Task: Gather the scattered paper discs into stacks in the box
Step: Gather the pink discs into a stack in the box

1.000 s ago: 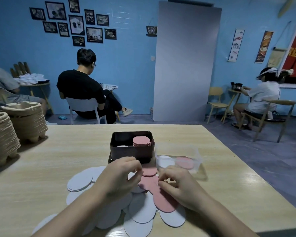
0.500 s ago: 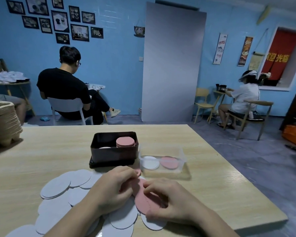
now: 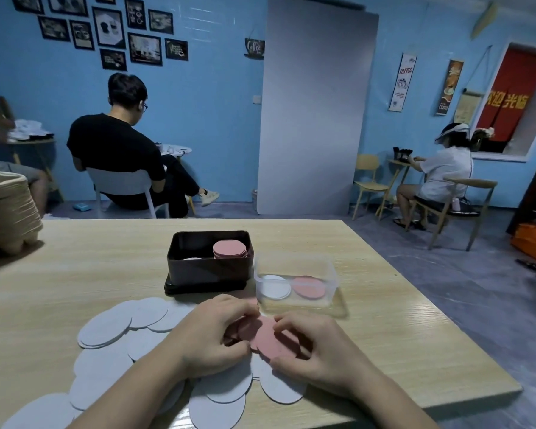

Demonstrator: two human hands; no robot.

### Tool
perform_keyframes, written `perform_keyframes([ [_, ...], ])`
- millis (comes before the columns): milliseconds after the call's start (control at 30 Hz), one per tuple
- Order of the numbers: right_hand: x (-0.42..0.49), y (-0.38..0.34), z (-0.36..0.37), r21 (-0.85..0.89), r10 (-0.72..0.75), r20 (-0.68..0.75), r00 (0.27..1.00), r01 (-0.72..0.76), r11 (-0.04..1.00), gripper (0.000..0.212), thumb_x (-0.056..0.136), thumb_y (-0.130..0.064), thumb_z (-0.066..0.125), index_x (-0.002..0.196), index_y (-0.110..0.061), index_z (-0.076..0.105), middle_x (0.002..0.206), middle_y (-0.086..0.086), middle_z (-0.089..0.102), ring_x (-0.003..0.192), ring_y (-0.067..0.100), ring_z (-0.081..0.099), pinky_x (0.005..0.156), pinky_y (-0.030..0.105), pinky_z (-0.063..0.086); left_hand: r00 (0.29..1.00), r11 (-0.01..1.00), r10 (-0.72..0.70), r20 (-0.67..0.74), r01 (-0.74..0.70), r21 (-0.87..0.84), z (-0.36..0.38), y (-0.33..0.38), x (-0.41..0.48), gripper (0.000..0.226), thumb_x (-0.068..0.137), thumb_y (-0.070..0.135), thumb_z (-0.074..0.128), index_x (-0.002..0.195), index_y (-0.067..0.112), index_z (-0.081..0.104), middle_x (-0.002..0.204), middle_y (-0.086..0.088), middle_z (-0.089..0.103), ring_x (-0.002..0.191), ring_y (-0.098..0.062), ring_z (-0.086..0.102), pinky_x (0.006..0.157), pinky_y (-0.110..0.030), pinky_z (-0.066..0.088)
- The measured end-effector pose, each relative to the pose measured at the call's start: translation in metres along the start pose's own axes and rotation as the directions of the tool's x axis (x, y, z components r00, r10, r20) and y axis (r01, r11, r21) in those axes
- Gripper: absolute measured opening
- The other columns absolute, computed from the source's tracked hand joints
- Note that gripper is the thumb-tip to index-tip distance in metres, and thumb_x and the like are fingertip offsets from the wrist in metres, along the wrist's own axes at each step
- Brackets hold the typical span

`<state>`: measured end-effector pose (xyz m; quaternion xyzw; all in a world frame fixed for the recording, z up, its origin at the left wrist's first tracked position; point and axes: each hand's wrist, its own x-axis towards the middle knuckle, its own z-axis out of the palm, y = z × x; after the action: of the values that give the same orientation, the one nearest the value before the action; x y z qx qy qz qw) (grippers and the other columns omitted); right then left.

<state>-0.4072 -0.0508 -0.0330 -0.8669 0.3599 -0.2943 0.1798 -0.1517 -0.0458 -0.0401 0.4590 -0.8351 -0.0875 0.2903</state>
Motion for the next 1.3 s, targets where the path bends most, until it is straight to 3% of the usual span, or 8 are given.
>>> perform_keyframes([
  [133,-0.001,0.002,0.001,0.027,0.035,-0.037,0.999,-0.034,0.999,0.038,0.076,-0.047,0.084,0.106,-0.028,0.07,0.102,-0.014,0.071,0.091,0.01,0.066,0.079,0.037,0.054,0.999,0.999,0.035,0.011,-0.035,0.015,0.0,0.001,0.001,0.045,0.079,0.053,0.067,0.121,0.038,0.064,0.109,0.021,0.065,0.113,0.0,0.054,0.093,-0.031,0.05],
  [433,-0.002,0.007,0.0,0.091,0.11,-0.094,0.989,-0.102,0.991,0.04,0.074,-0.044,0.084,0.109,-0.031,0.071,0.106,-0.018,0.072,0.098,0.009,0.068,0.082,0.033,0.056,0.996,0.999,0.027,-0.082,-0.03,-0.038,-0.003,0.004,-0.003,0.033,0.077,0.043,0.072,0.106,0.029,0.063,0.092,0.016,0.061,0.089,-0.006,0.056,0.08,-0.034,0.051],
  [567,0.0,0.009,0.002,0.097,0.107,-0.087,0.99,-0.098,0.99,0.036,0.076,-0.038,0.083,0.109,-0.03,0.069,0.102,-0.015,0.071,0.096,0.011,0.069,0.08,0.035,0.058,0.982,0.994,-0.043,-0.182,0.024,-0.108,-0.003,0.003,-0.004,0.028,0.08,0.036,0.071,0.106,0.03,0.06,0.099,0.017,0.06,0.095,-0.006,0.06,0.082,-0.032,0.053],
  [800,0.009,0.01,0.003,0.203,0.126,-0.123,0.984,-0.099,0.974,0.024,0.08,-0.024,0.082,0.096,-0.021,0.065,0.102,-0.003,0.069,0.098,0.018,0.068,0.085,0.022,0.059,0.956,0.986,-0.091,-0.279,0.048,-0.159,-0.004,0.005,-0.007,0.024,0.081,0.036,0.068,0.101,0.027,0.058,0.094,0.013,0.059,0.09,-0.013,0.059,0.076,-0.036,0.054],
  [1033,0.02,0.008,0.004,0.163,0.102,-0.073,0.992,-0.089,0.983,0.024,0.079,-0.023,0.079,0.096,-0.017,0.064,0.098,0.0,0.068,0.091,0.009,0.065,0.076,0.012,0.052,0.908,0.976,-0.136,-0.396,0.053,-0.213,-0.01,0.006,-0.006,0.026,0.085,0.041,0.068,0.105,0.026,0.062,0.097,0.017,0.066,0.095,-0.008,0.066,0.081,-0.027,0.054],
  [1167,0.027,0.004,0.01,0.211,0.095,-0.05,0.994,-0.083,0.974,0.035,0.078,-0.039,0.085,0.104,-0.025,0.068,0.099,-0.005,0.071,0.09,0.013,0.07,0.074,0.031,0.061,0.933,0.969,-0.101,-0.345,0.014,-0.246,-0.007,0.003,-0.008,0.032,0.086,0.038,0.074,0.114,0.025,0.064,0.11,0.018,0.068,0.107,-0.009,0.068,0.089,-0.033,0.057],
  [1300,0.03,0.002,0.014,0.298,0.087,-0.092,0.992,-0.056,0.953,0.043,0.078,-0.035,0.089,0.114,-0.026,0.068,0.11,-0.012,0.072,0.105,0.012,0.071,0.086,0.031,0.061,0.961,0.967,-0.046,-0.272,-0.025,-0.253,-0.004,0.001,-0.008,0.036,0.089,0.037,0.076,0.12,0.024,0.062,0.123,0.018,0.066,0.116,-0.01,0.065,0.093,-0.036,0.057],
])
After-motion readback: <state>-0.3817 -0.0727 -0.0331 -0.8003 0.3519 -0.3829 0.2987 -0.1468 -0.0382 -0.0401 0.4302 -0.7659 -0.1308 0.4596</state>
